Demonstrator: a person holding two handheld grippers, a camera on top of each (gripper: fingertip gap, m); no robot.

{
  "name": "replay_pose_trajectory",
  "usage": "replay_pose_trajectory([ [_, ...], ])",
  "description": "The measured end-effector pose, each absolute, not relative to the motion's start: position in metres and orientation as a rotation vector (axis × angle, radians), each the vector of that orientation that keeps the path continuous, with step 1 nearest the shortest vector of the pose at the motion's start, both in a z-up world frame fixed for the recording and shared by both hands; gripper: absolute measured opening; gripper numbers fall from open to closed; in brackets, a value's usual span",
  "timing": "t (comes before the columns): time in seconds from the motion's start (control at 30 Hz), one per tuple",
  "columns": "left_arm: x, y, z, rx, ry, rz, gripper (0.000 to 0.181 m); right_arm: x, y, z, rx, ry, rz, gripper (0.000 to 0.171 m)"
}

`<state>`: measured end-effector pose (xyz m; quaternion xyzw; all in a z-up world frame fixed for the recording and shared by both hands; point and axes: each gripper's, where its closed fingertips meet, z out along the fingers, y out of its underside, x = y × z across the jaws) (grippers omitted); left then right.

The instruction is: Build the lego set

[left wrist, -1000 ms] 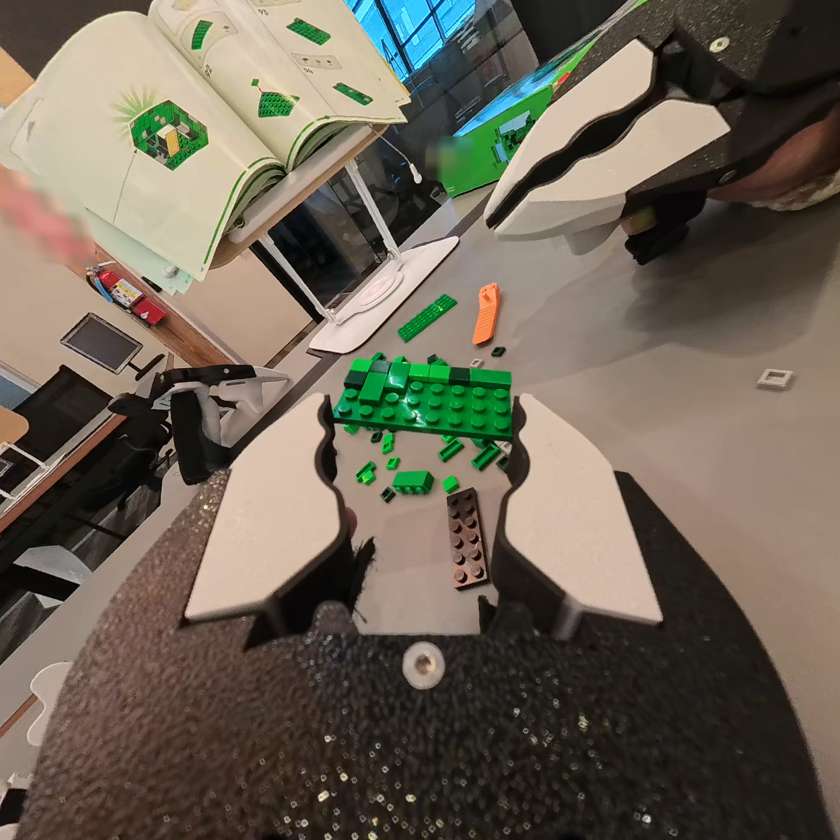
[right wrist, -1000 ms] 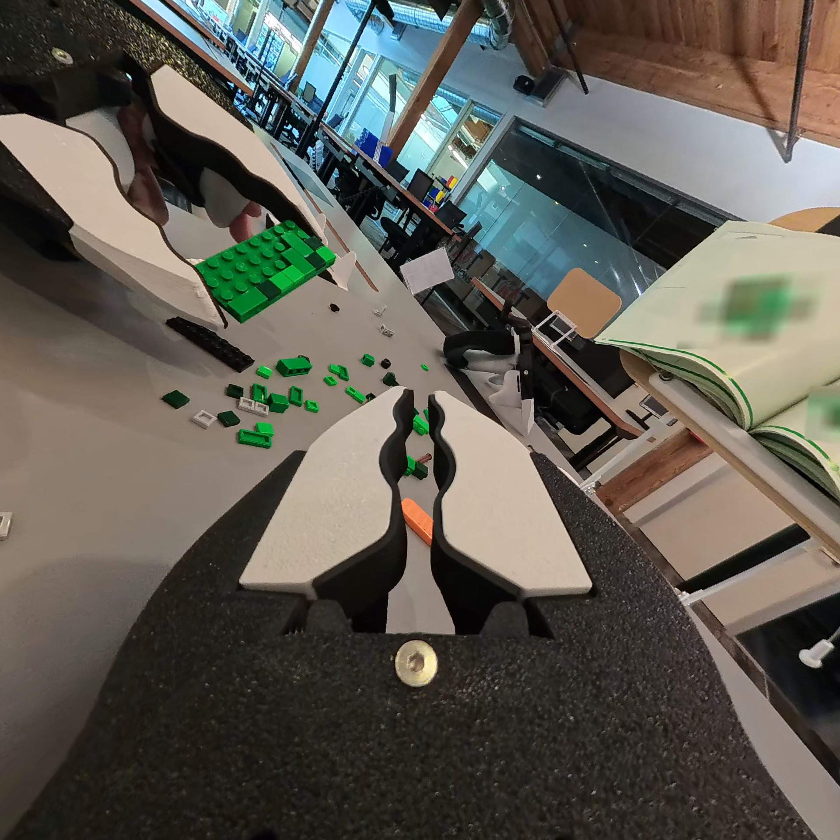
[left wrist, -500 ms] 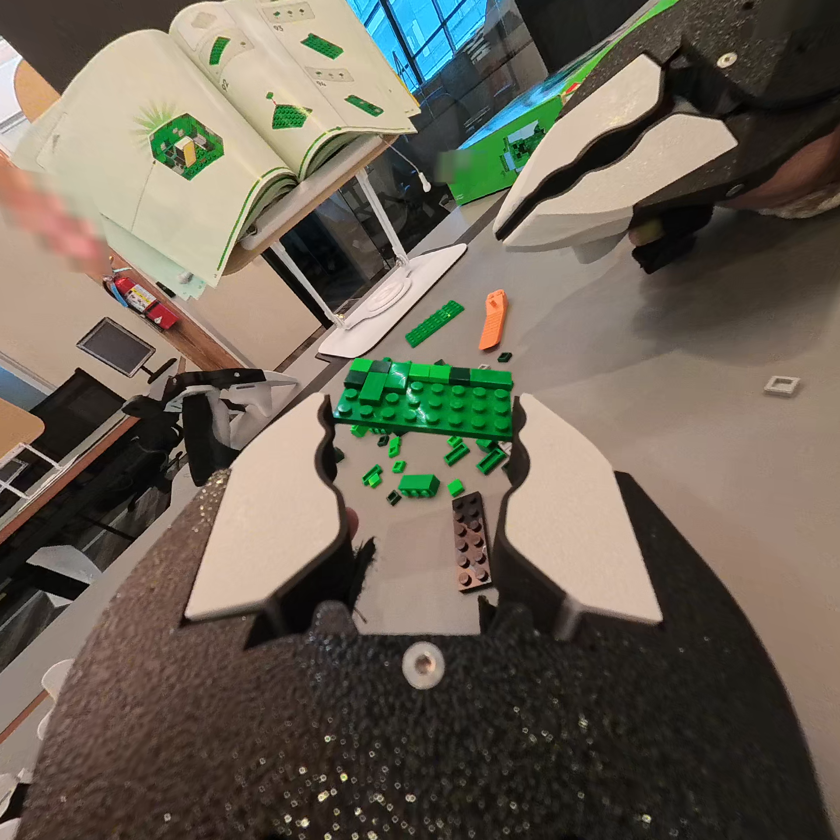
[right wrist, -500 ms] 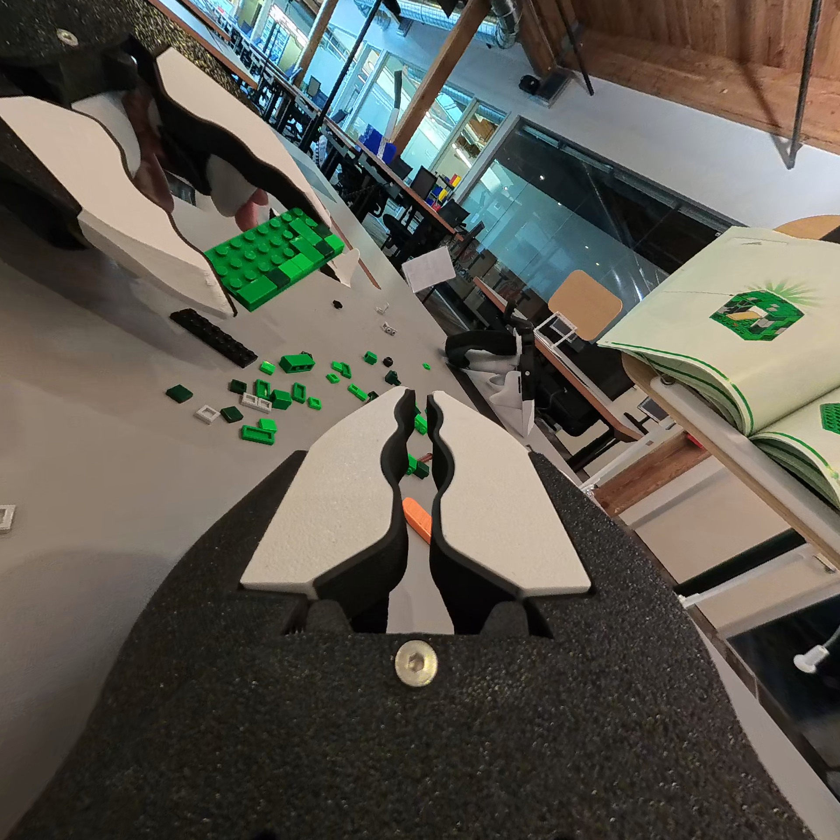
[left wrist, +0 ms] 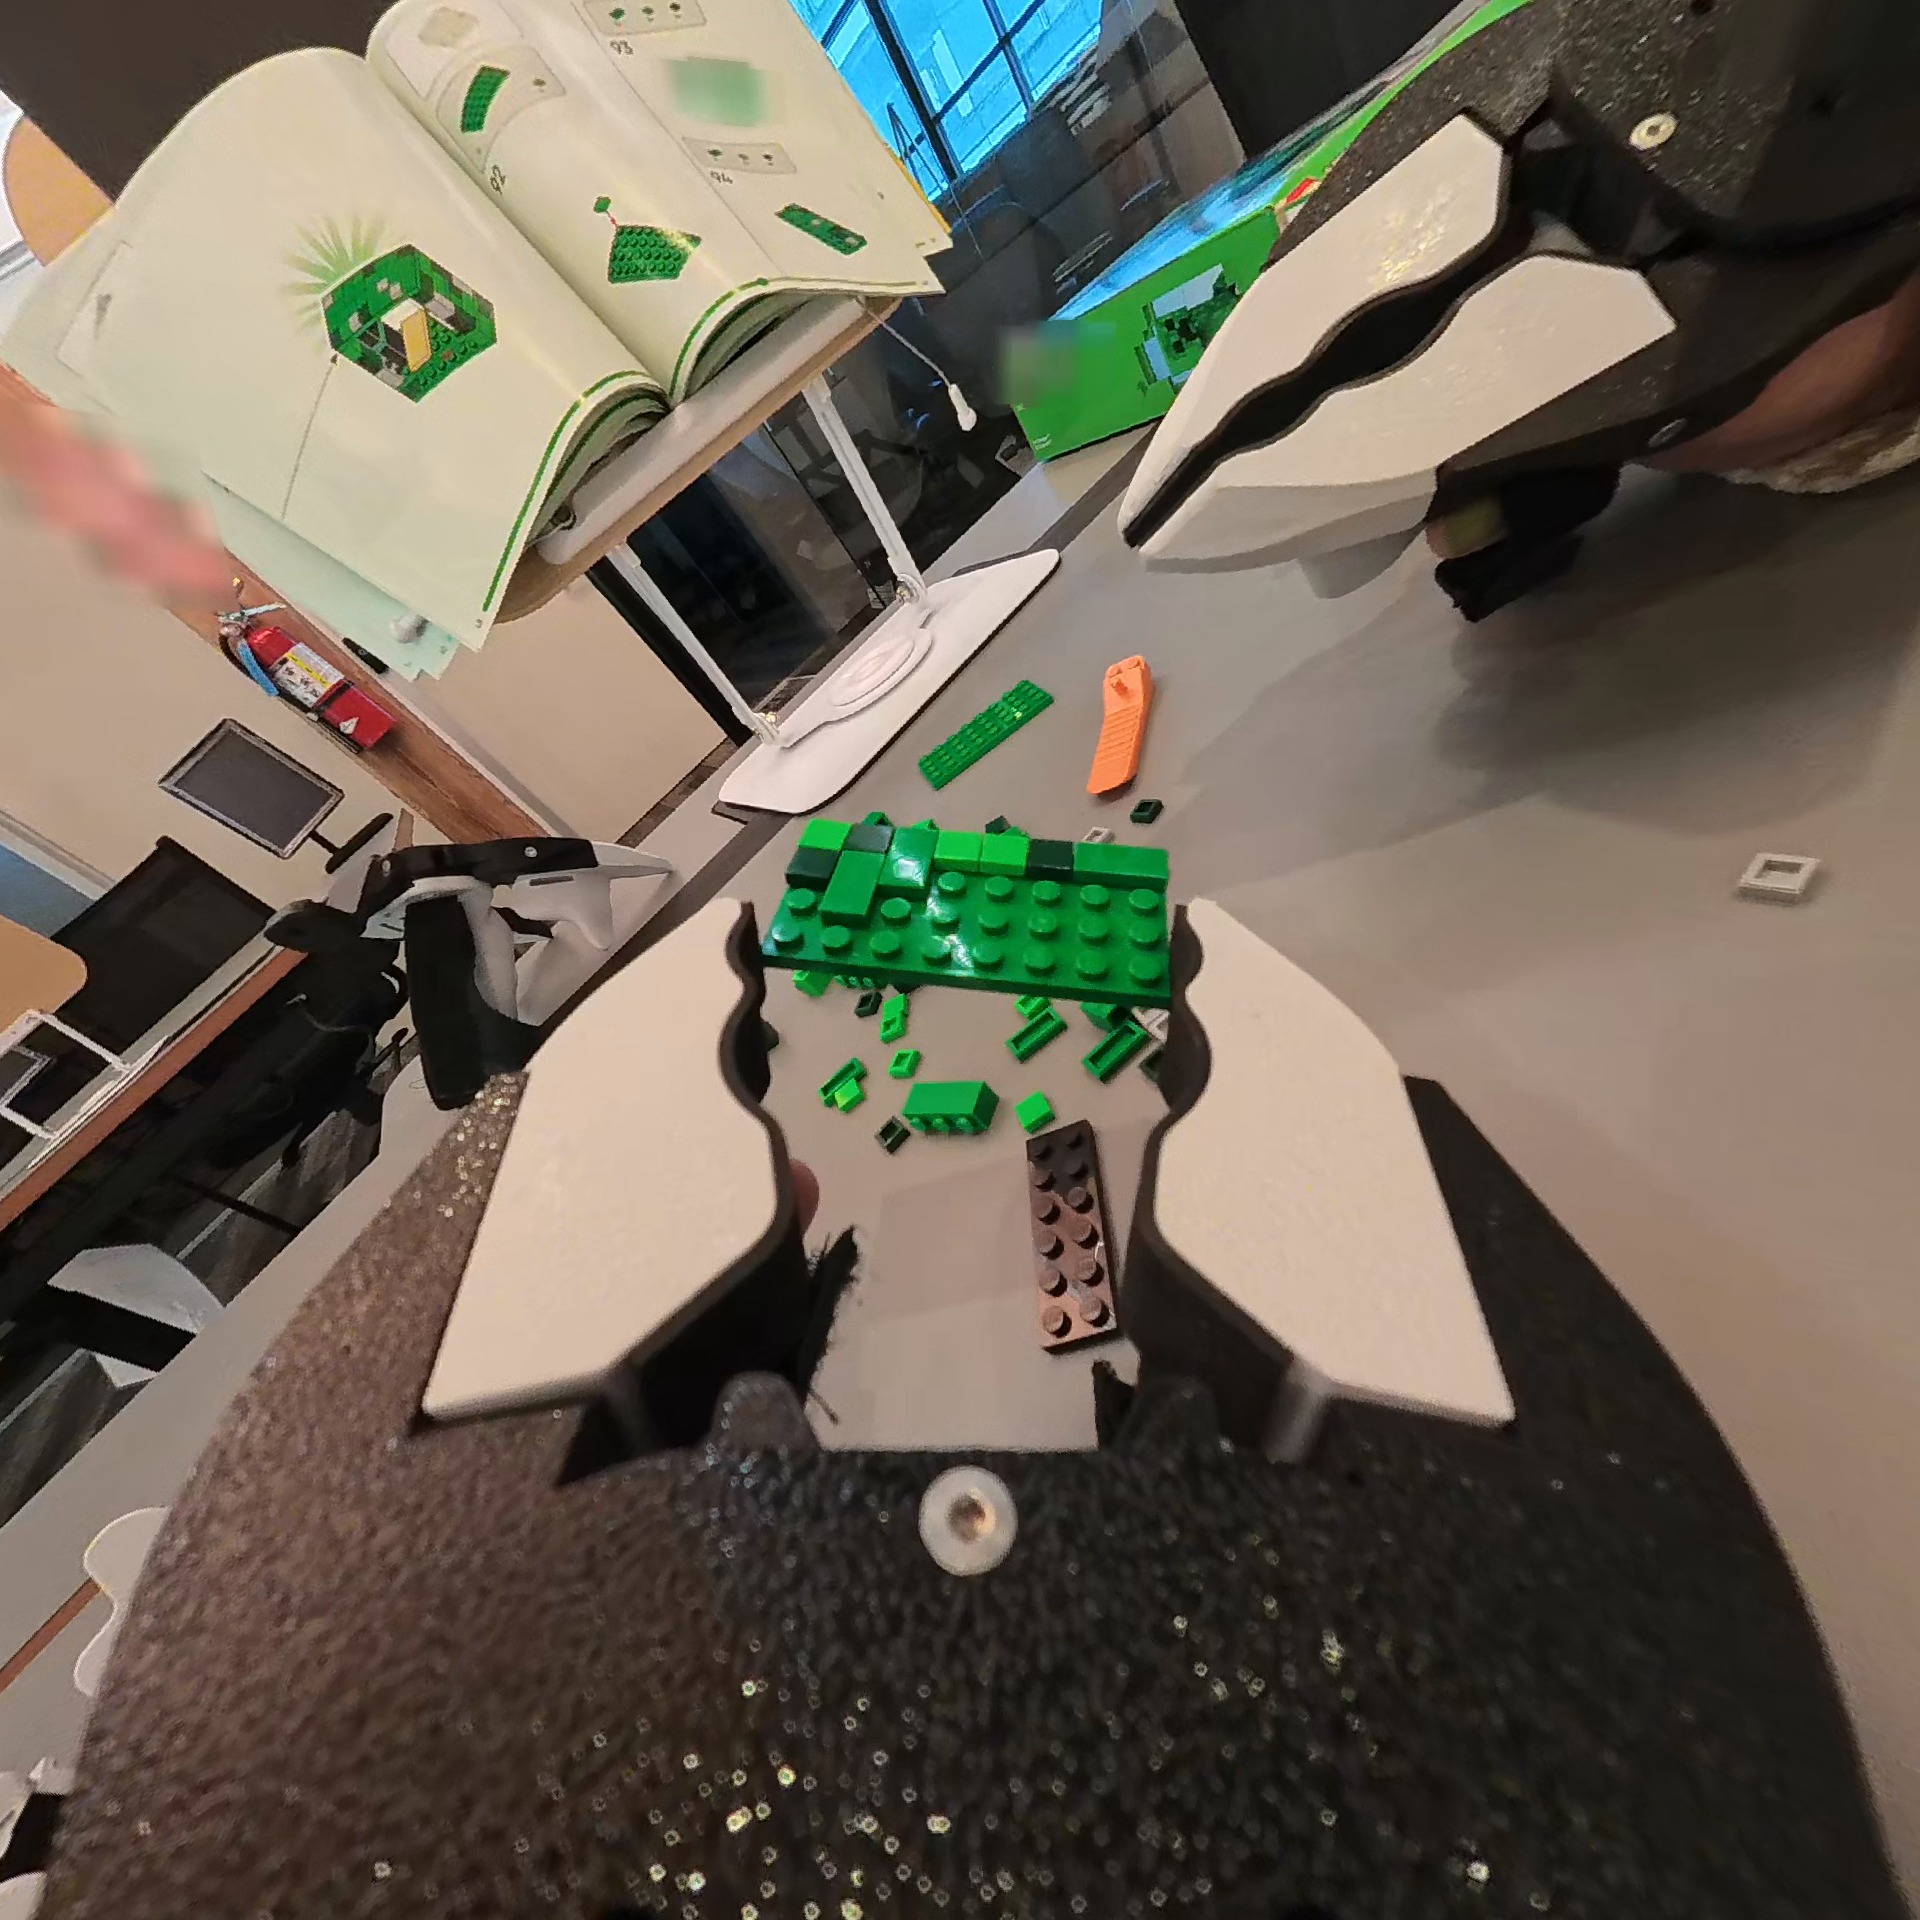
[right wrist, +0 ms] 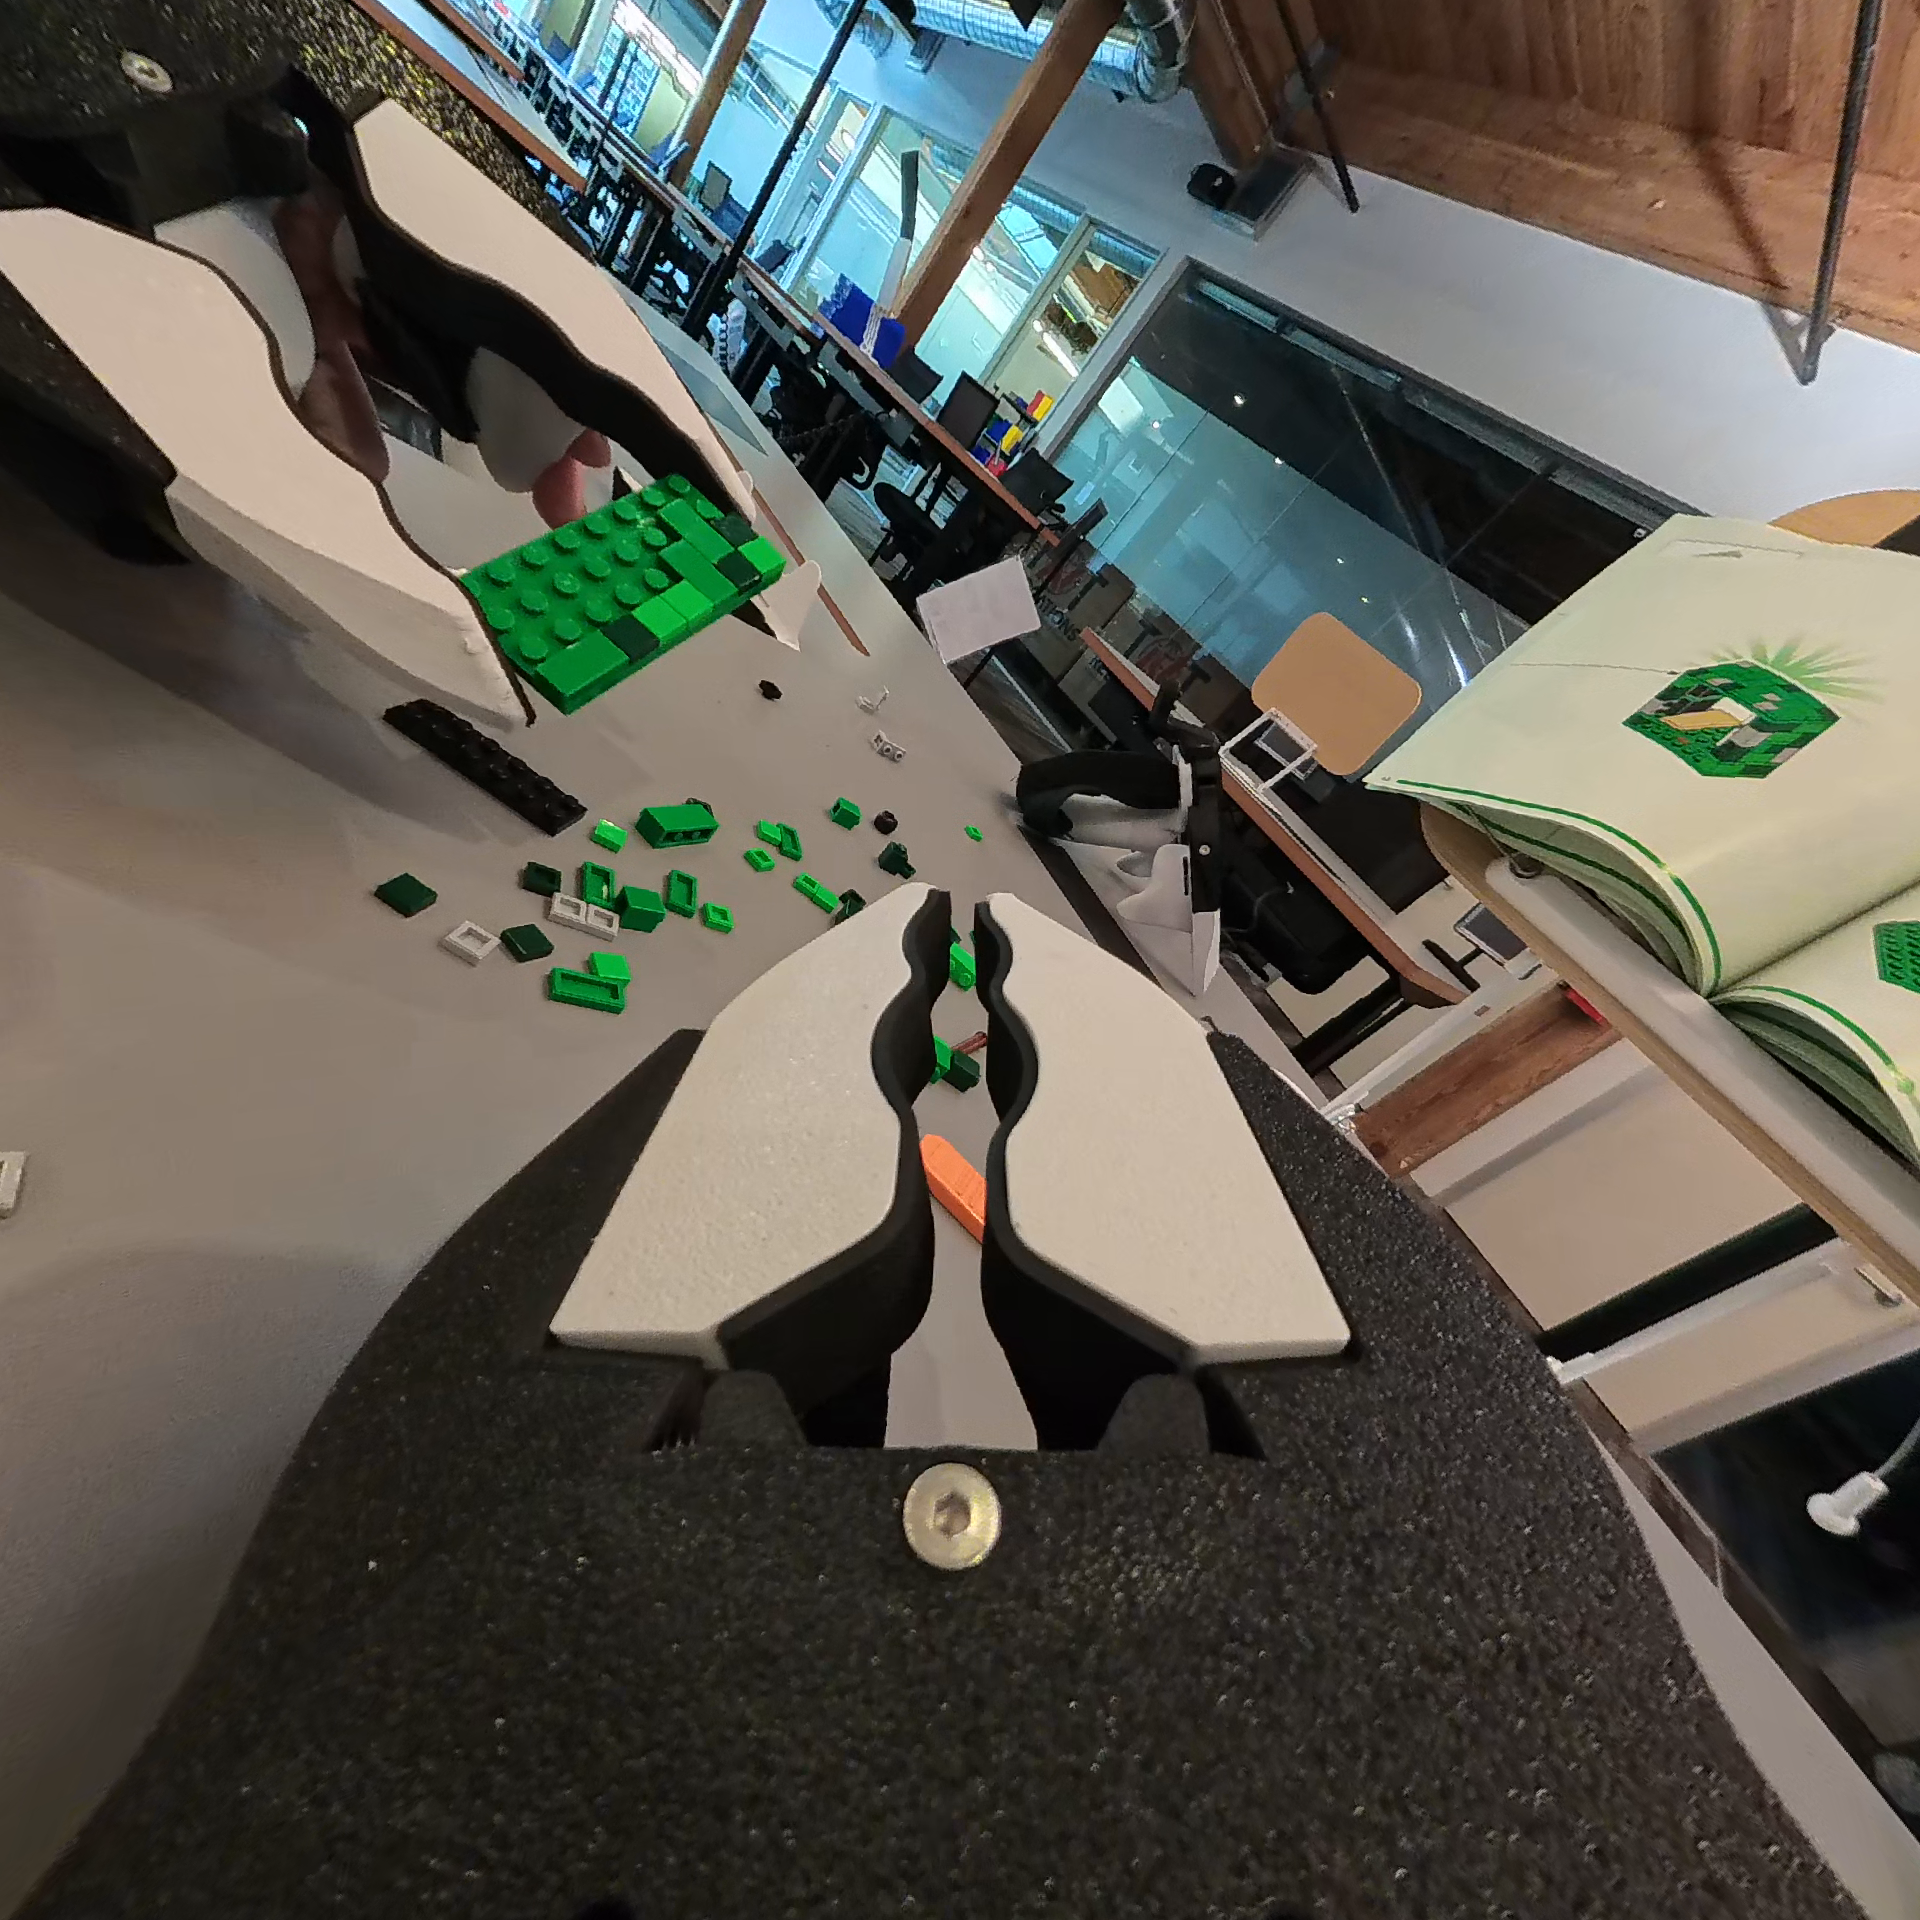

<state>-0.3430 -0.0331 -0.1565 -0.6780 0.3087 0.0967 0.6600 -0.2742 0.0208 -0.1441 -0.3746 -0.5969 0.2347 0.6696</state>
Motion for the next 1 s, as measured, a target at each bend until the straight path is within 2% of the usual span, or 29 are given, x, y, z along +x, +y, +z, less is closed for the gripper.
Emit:
replay_pose_trajectory([
  [0.57,-0.345,-0.033,-0.157,-1.536,0.697,0.236,0.074,-0.275,0.021,-0.146,-0.843,-1.352,0.523,0.003],
  [0.7,-0.387,-0.024,-0.15,-1.597,0.494,0.395,0.074,-0.273,0.025,-0.143,-0.876,-1.32,0.549,0.003],
  [0.83,-0.432,-0.024,-0.147,-1.657,0.253,0.372,0.074,-0.268,0.035,-0.136,-0.952,-1.249,0.64,0.0],
  [1.0,-0.453,-0.026,-0.141,-1.637,0.191,0.383,0.074,-0.274,0.033,-0.145,-1.028,-1.336,0.7,0.0],
])
